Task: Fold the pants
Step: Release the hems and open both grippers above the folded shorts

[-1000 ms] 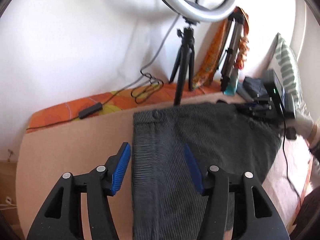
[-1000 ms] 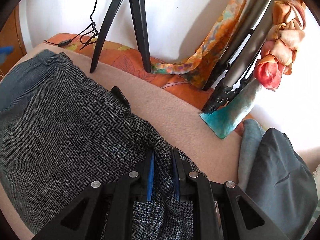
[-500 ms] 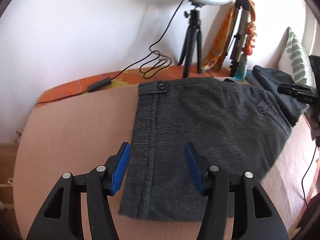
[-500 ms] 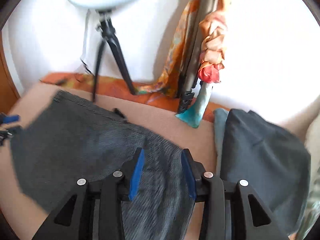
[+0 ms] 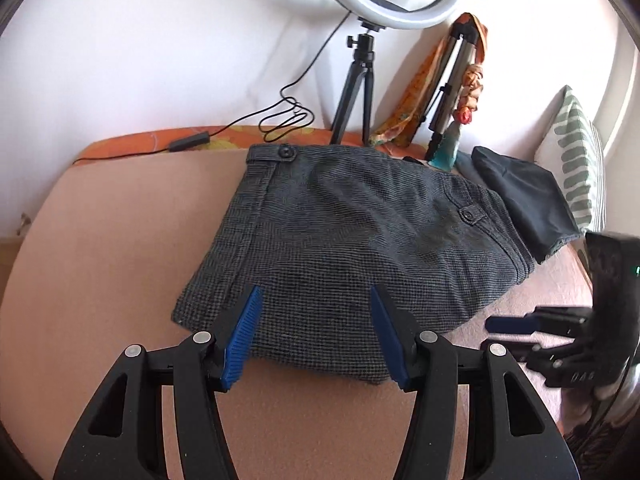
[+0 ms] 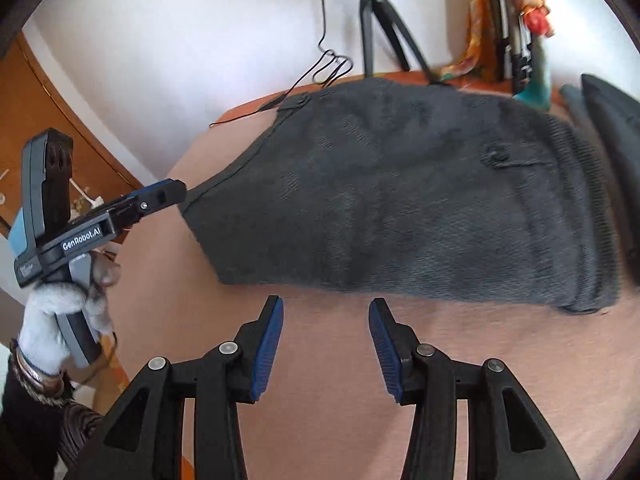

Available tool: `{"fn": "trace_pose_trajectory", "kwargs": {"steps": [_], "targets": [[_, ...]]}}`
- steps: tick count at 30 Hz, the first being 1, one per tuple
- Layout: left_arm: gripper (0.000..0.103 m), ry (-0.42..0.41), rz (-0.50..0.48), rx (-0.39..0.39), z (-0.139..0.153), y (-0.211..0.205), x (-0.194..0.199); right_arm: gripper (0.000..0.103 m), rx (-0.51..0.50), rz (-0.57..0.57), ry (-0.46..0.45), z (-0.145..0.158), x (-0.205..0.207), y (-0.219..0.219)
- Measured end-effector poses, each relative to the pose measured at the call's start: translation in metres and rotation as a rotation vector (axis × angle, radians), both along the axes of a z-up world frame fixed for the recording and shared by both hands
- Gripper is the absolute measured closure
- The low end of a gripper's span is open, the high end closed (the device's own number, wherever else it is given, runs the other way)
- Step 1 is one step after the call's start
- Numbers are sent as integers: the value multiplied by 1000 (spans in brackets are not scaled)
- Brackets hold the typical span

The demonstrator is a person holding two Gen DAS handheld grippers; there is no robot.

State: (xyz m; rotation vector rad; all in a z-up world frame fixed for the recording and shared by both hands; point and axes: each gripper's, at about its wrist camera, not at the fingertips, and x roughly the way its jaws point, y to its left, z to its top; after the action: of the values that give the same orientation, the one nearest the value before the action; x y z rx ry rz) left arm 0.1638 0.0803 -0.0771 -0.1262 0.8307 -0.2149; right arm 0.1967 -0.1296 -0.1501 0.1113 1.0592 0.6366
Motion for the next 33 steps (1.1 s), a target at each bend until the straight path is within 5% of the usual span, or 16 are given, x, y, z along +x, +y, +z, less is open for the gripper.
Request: {"fn": "trace_pose_trajectory", "kwargs": {"steps": [6,13,15,20,23,29,33], "targets": [[48,28,66,-19,-12,19,4,55,7,-1,35,-32,9,37],[48,18,88,-11,-11,28,8,53,48,14,-52,-36,14,74],[48,12,91,-9,-10,29,10,64,60,26,-53,-33,18,74],[48,-8,111,-26,-5,35,11,88,297,-42,96,-23,41,54],[48,-17,126,-22,-3,37,13,89,454,-67,161,-9,46,42],[48,-15,114,-12,-5,31,18,79,267,-21,217,-28,29,57],[48,-37,78,2,-1,17,20,70,239,-19,192,-28,7,38]]}}
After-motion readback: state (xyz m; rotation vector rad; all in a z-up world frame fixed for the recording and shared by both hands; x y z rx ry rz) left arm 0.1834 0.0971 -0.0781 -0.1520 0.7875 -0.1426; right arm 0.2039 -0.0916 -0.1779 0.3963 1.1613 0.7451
